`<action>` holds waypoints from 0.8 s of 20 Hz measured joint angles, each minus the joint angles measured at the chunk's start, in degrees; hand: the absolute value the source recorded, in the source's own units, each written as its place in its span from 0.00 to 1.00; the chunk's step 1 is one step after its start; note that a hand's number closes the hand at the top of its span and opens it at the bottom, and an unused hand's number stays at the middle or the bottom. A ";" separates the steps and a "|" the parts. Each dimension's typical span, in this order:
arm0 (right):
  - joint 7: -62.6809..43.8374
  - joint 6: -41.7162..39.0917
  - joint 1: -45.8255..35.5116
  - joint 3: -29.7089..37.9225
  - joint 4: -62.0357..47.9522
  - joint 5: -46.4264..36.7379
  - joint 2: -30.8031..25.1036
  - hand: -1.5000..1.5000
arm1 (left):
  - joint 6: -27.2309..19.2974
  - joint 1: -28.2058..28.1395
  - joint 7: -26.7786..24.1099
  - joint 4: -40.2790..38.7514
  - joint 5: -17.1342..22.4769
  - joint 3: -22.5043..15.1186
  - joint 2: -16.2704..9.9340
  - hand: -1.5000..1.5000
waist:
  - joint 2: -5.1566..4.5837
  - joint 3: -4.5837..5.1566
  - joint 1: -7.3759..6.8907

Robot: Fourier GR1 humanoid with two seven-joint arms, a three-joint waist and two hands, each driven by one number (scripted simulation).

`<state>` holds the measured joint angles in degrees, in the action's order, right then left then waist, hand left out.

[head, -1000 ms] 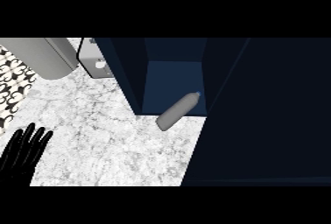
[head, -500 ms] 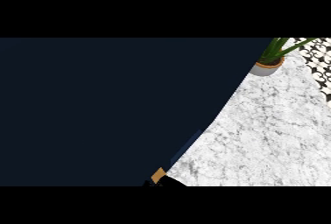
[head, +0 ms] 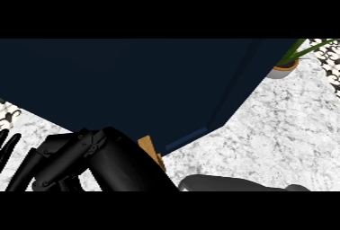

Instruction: Pick up the bottled water, place it into the cabinet and close the cabinet

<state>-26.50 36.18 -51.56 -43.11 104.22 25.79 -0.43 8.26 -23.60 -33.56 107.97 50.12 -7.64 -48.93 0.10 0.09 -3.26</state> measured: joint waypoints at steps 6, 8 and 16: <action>1.73 -12.98 -4.35 3.52 -7.99 10.68 0.27 1.00 | 0.74 -1.82 0.83 1.29 0.24 2.51 -0.14 0.00 | -0.36 -0.08 0.59; 2.13 -17.98 -4.03 4.13 -10.38 13.76 0.29 1.00 | 0.53 -2.77 1.16 2.39 -0.10 2.66 0.25 0.00 | -0.36 -0.09 0.78; 6.07 -32.01 -2.01 11.74 -21.47 15.70 -0.46 1.00 | 2.22 -6.31 3.51 5.06 0.08 6.87 1.25 0.00 | -0.17 -0.09 1.86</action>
<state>-20.43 4.16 -53.57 -31.38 82.75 41.49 -0.88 10.48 -29.91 -30.04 113.03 50.20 -0.77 -47.68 -0.07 0.00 -1.41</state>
